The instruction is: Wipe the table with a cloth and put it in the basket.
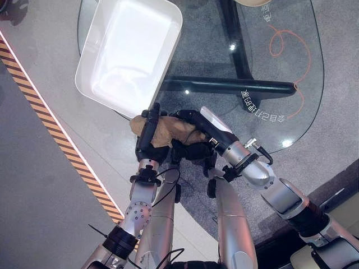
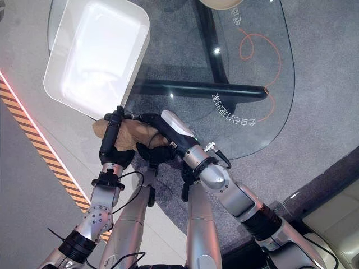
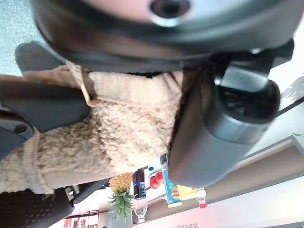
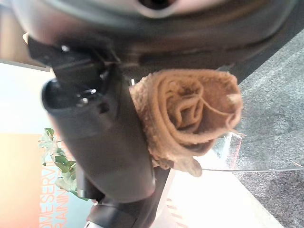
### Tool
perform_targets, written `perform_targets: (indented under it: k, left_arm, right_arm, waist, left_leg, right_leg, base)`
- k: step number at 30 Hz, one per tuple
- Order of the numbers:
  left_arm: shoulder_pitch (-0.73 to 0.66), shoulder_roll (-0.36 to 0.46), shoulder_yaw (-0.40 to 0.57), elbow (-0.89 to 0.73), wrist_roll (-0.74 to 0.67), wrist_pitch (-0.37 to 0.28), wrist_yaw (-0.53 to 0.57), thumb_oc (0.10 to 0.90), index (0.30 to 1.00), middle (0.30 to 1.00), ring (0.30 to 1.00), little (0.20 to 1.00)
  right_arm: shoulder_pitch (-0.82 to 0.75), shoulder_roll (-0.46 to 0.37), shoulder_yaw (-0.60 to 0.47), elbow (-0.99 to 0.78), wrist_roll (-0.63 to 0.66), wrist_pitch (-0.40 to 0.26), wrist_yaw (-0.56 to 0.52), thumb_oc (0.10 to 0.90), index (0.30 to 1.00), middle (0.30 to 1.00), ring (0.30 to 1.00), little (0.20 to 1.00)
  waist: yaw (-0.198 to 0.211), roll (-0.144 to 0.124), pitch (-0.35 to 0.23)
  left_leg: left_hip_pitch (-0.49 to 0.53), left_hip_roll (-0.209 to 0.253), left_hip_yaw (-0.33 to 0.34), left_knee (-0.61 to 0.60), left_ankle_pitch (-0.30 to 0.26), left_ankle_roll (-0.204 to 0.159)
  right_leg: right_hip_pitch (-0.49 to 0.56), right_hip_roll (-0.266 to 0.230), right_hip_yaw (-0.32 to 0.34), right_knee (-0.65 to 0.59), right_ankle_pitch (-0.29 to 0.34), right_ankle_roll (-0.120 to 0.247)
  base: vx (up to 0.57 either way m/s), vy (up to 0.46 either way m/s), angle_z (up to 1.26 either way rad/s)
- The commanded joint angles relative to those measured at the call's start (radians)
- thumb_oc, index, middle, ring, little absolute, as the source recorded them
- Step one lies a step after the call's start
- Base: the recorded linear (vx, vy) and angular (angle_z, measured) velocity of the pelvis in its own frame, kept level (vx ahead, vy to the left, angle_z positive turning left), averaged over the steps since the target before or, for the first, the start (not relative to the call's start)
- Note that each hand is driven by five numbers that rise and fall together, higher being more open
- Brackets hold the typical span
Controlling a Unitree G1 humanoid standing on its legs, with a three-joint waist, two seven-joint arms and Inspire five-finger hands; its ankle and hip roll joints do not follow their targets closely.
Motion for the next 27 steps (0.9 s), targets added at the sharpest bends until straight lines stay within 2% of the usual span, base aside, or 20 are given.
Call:
perform_targets:
  k: [1, 5, 6, 8, 13, 27]
  left_arm:
    - [0.016, -0.049, 0.075, -0.223, 0.045, -0.03, -0.165, 0.1, 0.3, 0.3, 0.3, 0.2]
    - [0.017, -0.054, 0.074, -0.222, 0.05, -0.029, -0.183, 0.1, 0.3, 0.3, 0.3, 0.2]
    - [0.018, -0.058, 0.074, -0.22, 0.053, -0.03, -0.191, 0.1, 0.3, 0.3, 0.3, 0.2]
    - [0.019, -0.062, 0.075, -0.218, 0.056, -0.033, -0.194, 0.1, 0.3, 0.3, 0.3, 0.2]
    - [0.027, -0.073, 0.081, -0.228, 0.068, -0.029, -0.2, 0.1, 0.3, 0.3, 0.3, 0.2]
    - [0.027, -0.077, 0.083, -0.231, 0.063, -0.035, -0.21, 0.1, 0.3, 0.3, 0.3, 0.2]
  right_arm:
    - [0.019, 0.04, -0.139, -0.116, 0.175, -0.113, -0.072, 0.8, 0.9, 0.9, 0.9, 0.9]
    - [0.039, 0.072, -0.158, -0.126, 0.317, -0.173, -0.059, 0.8, 0.9, 0.9, 0.9, 0.9]
    - [0.052, 0.095, -0.167, -0.129, 0.385, -0.205, -0.048, 0.8, 0.9, 0.9, 0.9, 0.9]
    - [0.069, 0.124, -0.174, -0.131, 0.429, -0.229, -0.036, 0.8, 0.9, 0.9, 0.9, 0.9]
    - [0.106, 0.164, -0.181, -0.146, 0.395, -0.225, -0.04, 0.8, 0.9, 0.9, 0.9, 0.9]
    - [0.114, 0.169, -0.175, -0.132, 0.374, -0.231, -0.053, 0.8, 0.9, 0.9, 0.9, 0.9]
  waist:
    - [0.013, 0.002, -0.028]
    - [0.01, 0.001, -0.028]
    - [0.009, 0.0, -0.028]
    - [0.006, 0.0, -0.028]
    - [0.001, 0.002, -0.028]
    - [0.0, 0.003, -0.028]
  left_leg:
    - [-0.004, -0.036, 0.072, 0.078, -0.1, 0.061]
    - [-0.006, -0.035, 0.073, 0.082, -0.102, 0.06]
    - [-0.008, -0.034, 0.073, 0.082, -0.103, 0.061]
    - [-0.007, -0.034, 0.073, 0.081, -0.103, 0.061]
    - [-0.007, -0.032, 0.078, 0.074, -0.102, 0.062]
    - [-0.011, -0.034, 0.079, 0.072, -0.099, 0.062]
  right_leg:
    - [0.022, 0.067, 0.031, -0.111, 0.082, 0.032]
    - [0.019, 0.066, 0.03, -0.107, 0.081, 0.032]
    - [0.016, 0.067, 0.032, -0.105, 0.081, 0.032]
    - [0.016, 0.069, 0.033, -0.106, 0.082, 0.033]
    - [0.01, 0.07, 0.037, -0.107, 0.083, 0.032]
    - [0.01, 0.07, 0.04, -0.113, 0.085, 0.029]
  base:
    - [0.0, 0.0, 0.0]
    - [0.0, 0.0, 0.0]
    - [0.0, 0.0, 0.0]
    - [0.0, 0.0, 0.0]
    - [0.0, 0.012, -0.04]
    - [0.0, 0.003, -0.01]
